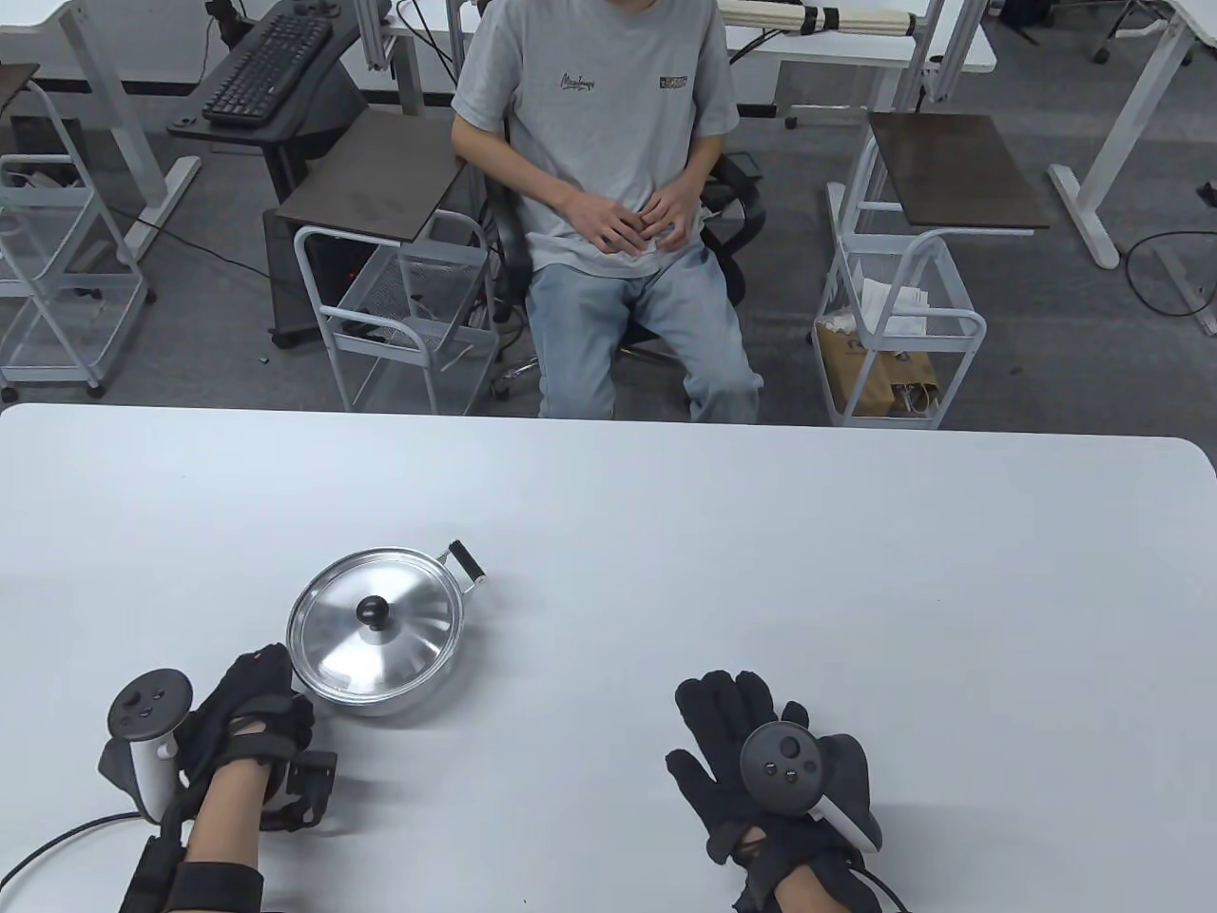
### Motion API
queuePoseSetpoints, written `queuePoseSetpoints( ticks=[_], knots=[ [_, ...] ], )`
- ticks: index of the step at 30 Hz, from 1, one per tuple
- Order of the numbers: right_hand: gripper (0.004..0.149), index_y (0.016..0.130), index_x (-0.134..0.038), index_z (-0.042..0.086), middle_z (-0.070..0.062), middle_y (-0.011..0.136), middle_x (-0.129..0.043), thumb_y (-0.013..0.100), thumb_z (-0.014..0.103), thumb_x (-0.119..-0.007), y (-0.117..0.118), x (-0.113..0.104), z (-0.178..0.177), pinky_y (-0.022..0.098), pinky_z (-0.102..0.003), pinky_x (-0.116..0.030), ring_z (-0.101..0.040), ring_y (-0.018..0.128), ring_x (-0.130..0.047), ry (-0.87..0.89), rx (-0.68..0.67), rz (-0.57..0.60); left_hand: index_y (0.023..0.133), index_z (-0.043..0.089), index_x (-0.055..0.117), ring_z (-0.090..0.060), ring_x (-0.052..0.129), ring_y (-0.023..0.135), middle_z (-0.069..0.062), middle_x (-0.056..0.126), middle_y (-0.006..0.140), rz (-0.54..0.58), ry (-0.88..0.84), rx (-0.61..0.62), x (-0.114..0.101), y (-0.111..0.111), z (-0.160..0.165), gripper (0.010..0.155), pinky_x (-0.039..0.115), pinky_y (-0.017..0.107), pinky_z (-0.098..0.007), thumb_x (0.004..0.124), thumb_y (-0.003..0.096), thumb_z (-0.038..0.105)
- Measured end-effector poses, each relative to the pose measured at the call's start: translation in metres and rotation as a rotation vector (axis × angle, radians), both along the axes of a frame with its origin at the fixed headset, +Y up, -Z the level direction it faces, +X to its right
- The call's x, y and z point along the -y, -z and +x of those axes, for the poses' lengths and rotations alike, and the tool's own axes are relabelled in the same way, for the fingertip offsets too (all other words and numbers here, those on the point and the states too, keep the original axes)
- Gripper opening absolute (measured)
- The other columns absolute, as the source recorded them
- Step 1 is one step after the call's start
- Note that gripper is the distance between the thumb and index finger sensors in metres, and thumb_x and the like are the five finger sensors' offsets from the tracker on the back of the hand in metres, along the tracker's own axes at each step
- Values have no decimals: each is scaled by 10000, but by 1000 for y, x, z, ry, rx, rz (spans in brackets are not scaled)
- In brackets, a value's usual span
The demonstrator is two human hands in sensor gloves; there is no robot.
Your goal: Remove lid from the pot
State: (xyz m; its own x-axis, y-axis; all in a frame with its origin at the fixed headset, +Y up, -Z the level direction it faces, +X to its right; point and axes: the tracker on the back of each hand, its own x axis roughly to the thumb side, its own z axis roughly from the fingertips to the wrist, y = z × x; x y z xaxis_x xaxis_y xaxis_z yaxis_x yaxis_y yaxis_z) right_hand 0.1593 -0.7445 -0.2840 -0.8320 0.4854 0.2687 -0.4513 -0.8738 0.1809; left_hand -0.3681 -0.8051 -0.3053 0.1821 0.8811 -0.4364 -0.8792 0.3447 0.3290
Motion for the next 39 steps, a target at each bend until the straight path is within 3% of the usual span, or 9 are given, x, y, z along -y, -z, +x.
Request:
queuePoseSetpoints(
  ticks=[7,13,21,34,39],
  knots=[
    [684,1106,-317,281,-107,1195,-259,537,551,-585,1,0,2,684,-765,-133,-496,1095,-166,18,5,-6,814,62,792,-173,983,219,283,903,548,70,-7,65,-17,1,26,479,815,103,-341,740,513,431],
    [685,1106,-317,281,-107,1195,-259,537,552,-585,1,-1,4,684,-765,-135,-498,1093,-182,35,13,3,814,67,796,-172,983,217,287,905,541,89,-3,249,-27,2,75,477,814,102,-342,742,512,433],
    [681,1104,-322,281,-104,1194,-266,537,550,-586,0,-2,8,685,-765,-138,-498,1095,-181,48,22,9,810,66,802,-174,983,215,285,906,539,34,23,428,-20,1,127,477,813,101,-344,745,508,432],
    [677,1104,-337,274,-107,1194,-288,538,546,-592,1,-6,6,687,-768,-145,-502,1094,-210,39,22,24,836,100,786,-171,988,224,267,928,524,-25,26,490,-5,4,133,485,813,109,-342,733,514,459],
    [664,1106,-392,270,-116,1192,-381,539,547,-599,5,-37,-8,701,-782,-222,-527,1086,-327,-8,36,161,850,111,775,-163,991,236,284,911,549,-34,18,499,-4,3,132,505,815,116,-341,714,517,486]
  ],
)
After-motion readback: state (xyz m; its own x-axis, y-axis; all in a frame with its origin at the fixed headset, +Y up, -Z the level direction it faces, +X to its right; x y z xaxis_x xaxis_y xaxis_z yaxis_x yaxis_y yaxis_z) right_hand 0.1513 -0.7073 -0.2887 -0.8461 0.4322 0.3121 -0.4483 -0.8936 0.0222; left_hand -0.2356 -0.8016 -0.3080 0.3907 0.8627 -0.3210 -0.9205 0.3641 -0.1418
